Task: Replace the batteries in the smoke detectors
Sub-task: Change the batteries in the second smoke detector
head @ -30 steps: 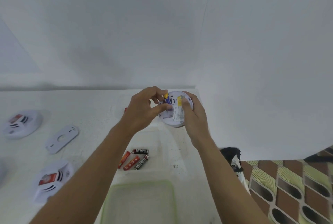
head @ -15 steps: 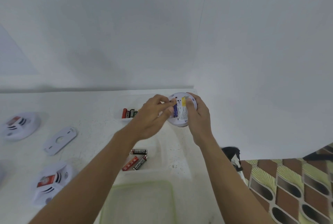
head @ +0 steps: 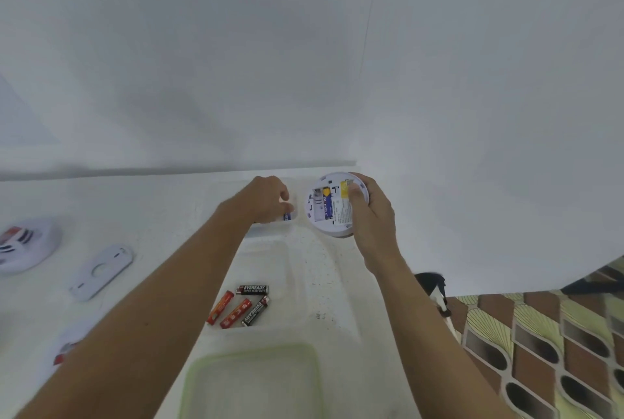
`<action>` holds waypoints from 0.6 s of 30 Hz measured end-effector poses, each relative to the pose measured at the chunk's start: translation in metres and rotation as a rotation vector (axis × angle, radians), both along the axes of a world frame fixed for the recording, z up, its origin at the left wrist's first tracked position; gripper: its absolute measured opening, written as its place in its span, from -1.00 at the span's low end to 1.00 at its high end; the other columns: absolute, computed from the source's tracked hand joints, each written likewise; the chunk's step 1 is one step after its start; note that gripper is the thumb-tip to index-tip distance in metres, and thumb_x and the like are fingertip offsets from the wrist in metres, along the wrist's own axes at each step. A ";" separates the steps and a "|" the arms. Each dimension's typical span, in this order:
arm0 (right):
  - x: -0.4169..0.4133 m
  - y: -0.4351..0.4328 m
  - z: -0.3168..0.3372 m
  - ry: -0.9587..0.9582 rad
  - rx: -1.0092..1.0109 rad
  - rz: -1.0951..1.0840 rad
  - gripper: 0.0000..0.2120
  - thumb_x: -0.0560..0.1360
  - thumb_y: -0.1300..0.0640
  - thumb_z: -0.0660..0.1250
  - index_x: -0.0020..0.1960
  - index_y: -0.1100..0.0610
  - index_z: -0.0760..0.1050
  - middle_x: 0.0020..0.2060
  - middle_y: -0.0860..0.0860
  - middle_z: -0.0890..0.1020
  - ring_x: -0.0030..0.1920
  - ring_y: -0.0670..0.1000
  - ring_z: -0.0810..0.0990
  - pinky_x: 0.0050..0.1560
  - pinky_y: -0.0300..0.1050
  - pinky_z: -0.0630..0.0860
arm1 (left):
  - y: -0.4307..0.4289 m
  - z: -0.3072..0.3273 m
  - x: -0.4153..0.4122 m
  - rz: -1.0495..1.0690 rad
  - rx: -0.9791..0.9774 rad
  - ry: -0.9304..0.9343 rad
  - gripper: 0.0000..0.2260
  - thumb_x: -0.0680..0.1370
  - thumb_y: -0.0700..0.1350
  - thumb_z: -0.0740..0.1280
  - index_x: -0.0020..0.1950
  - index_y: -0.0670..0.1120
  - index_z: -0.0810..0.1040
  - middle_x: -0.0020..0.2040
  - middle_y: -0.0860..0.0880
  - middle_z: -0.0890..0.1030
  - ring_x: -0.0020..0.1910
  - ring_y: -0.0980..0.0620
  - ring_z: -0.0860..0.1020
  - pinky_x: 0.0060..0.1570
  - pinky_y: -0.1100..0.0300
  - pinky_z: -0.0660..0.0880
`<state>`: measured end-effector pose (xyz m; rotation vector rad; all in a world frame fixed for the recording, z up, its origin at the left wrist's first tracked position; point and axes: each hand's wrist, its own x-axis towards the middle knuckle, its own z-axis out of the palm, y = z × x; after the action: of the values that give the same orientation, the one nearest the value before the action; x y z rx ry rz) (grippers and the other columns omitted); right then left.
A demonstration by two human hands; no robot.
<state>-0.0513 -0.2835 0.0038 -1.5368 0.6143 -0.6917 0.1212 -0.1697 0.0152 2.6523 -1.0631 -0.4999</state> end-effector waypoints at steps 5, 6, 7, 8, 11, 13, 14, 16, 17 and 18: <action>0.000 0.001 -0.002 0.028 0.004 0.016 -0.79 0.69 0.09 0.17 0.25 0.01 0.52 0.03 -0.11 0.64 -0.05 -0.23 0.61 -0.21 -0.37 0.53 | -0.001 -0.003 0.001 0.044 -0.013 0.049 -0.78 0.46 -0.05 0.48 0.05 -0.11 0.64 -0.05 -0.05 0.66 -0.05 -0.02 0.62 -0.13 0.20 0.49; 0.000 0.002 -0.002 0.032 0.004 0.016 -0.79 0.69 0.09 0.17 0.25 0.01 0.52 0.02 -0.12 0.63 -0.06 -0.25 0.61 -0.20 -0.37 0.53 | 0.000 -0.004 0.000 0.051 -0.029 0.050 -0.80 0.44 -0.07 0.48 0.02 -0.12 0.64 -0.07 -0.03 0.65 -0.07 0.00 0.60 -0.16 0.22 0.46; 0.000 0.002 -0.002 0.032 0.006 0.016 -0.79 0.69 0.09 0.17 0.25 0.01 0.52 0.02 -0.13 0.63 -0.08 -0.27 0.61 -0.20 -0.37 0.52 | 0.001 -0.005 -0.001 0.061 -0.046 0.051 -0.82 0.43 -0.10 0.48 -0.01 -0.12 0.64 -0.09 -0.01 0.64 -0.08 0.01 0.58 -0.18 0.25 0.44; 0.000 0.003 -0.002 0.031 0.009 0.015 -0.80 0.69 0.09 0.18 0.24 0.00 0.52 0.01 -0.14 0.63 -0.08 -0.29 0.61 -0.20 -0.37 0.52 | 0.002 -0.006 -0.001 0.078 -0.067 0.058 -0.84 0.41 -0.14 0.47 -0.04 -0.12 0.62 -0.10 0.00 0.62 -0.09 0.01 0.56 -0.22 0.26 0.43; 0.000 0.006 -0.002 0.031 0.012 0.012 -0.80 0.68 0.08 0.18 0.23 -0.02 0.53 0.00 -0.15 0.64 -0.05 -0.23 0.61 -0.18 -0.33 0.53 | 0.008 -0.002 -0.003 0.147 -0.163 0.101 -0.84 0.38 -0.19 0.47 -0.09 -0.09 0.56 -0.15 0.02 0.61 -0.17 0.03 0.56 -0.32 0.30 0.43; 0.001 0.008 -0.001 0.029 0.004 0.003 -0.80 0.68 0.08 0.19 0.24 -0.02 0.53 0.00 -0.15 0.64 -0.03 -0.19 0.61 -0.13 -0.29 0.54 | 0.014 0.006 -0.009 0.202 -0.316 0.113 -0.84 0.41 -0.20 0.46 -0.08 -0.07 0.54 -0.21 0.05 0.63 -0.25 0.06 0.59 -0.43 0.34 0.44; 0.001 0.009 -0.001 0.029 0.001 -0.004 -0.80 0.68 0.08 0.19 0.24 -0.01 0.53 -0.01 -0.15 0.64 -0.02 -0.17 0.61 -0.12 -0.26 0.55 | 0.018 0.011 -0.014 0.224 -0.420 0.104 -0.84 0.44 -0.19 0.45 -0.05 -0.06 0.53 -0.22 0.07 0.63 -0.28 0.10 0.60 -0.47 0.36 0.45; 0.002 0.012 0.000 0.033 -0.005 -0.015 -0.79 0.68 0.08 0.19 0.25 0.01 0.52 0.01 -0.13 0.64 0.00 -0.16 0.61 -0.11 -0.23 0.56 | 0.025 0.021 -0.028 0.250 -0.638 0.063 -0.81 0.48 -0.18 0.43 0.04 -0.02 0.53 -0.19 0.10 0.63 -0.27 0.21 0.61 -0.45 0.41 0.47; 0.002 0.013 0.000 0.038 -0.010 -0.016 -0.78 0.68 0.07 0.18 0.27 0.02 0.52 0.02 -0.12 0.64 0.00 -0.15 0.61 -0.11 -0.23 0.56 | 0.029 0.025 -0.035 0.260 -0.743 0.045 -0.80 0.48 -0.18 0.43 0.07 -0.02 0.54 -0.18 0.11 0.64 -0.25 0.26 0.61 -0.39 0.44 0.48; 0.003 0.015 0.000 0.043 -0.015 -0.017 -0.78 0.68 0.07 0.18 0.27 0.02 0.51 0.03 -0.11 0.63 0.01 -0.15 0.60 -0.11 -0.24 0.56 | 0.033 0.027 -0.042 0.271 -0.837 0.033 -0.80 0.49 -0.18 0.43 0.08 -0.03 0.55 -0.17 0.11 0.66 -0.22 0.28 0.62 -0.30 0.47 0.48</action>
<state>-0.0483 -0.2687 0.0042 -1.5654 0.6567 -0.6786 0.0791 -0.1372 0.0424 1.9733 -0.6696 -0.0143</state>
